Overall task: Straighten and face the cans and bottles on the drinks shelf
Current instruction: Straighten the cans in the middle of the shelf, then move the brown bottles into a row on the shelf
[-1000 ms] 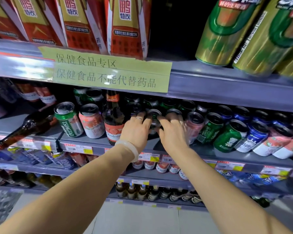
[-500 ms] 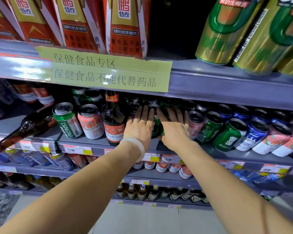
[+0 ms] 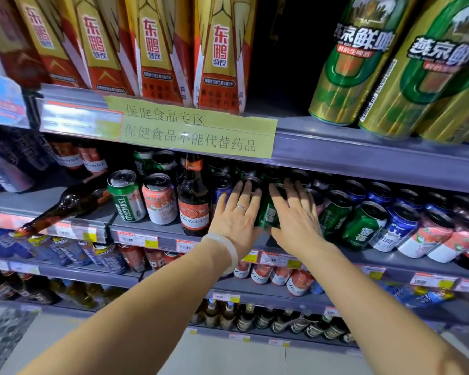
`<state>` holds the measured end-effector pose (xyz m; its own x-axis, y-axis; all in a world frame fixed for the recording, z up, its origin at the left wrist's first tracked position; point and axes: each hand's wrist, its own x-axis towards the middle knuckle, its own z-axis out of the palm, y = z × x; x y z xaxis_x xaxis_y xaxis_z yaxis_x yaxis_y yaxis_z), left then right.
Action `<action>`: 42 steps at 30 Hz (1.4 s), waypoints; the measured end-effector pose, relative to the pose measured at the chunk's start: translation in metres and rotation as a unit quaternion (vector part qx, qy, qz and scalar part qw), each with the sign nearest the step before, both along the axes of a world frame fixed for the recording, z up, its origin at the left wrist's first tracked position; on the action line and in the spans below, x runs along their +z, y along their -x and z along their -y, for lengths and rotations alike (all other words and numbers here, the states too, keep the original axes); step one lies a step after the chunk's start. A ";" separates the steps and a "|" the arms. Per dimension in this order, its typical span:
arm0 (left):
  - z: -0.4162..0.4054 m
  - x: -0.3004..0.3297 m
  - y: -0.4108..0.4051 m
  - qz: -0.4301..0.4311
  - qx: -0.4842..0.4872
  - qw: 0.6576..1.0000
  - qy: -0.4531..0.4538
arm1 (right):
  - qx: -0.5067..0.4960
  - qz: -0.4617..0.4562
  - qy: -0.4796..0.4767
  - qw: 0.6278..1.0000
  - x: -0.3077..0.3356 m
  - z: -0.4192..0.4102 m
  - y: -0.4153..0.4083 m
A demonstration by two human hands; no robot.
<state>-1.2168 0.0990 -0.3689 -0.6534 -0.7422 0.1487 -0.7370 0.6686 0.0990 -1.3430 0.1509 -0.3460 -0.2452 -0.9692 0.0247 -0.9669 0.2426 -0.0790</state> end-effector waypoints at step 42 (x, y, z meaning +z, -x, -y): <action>-0.044 -0.018 -0.156 0.015 0.209 0.974 -0.080 | 0.174 0.087 -0.034 0.980 -0.030 -0.014 -0.141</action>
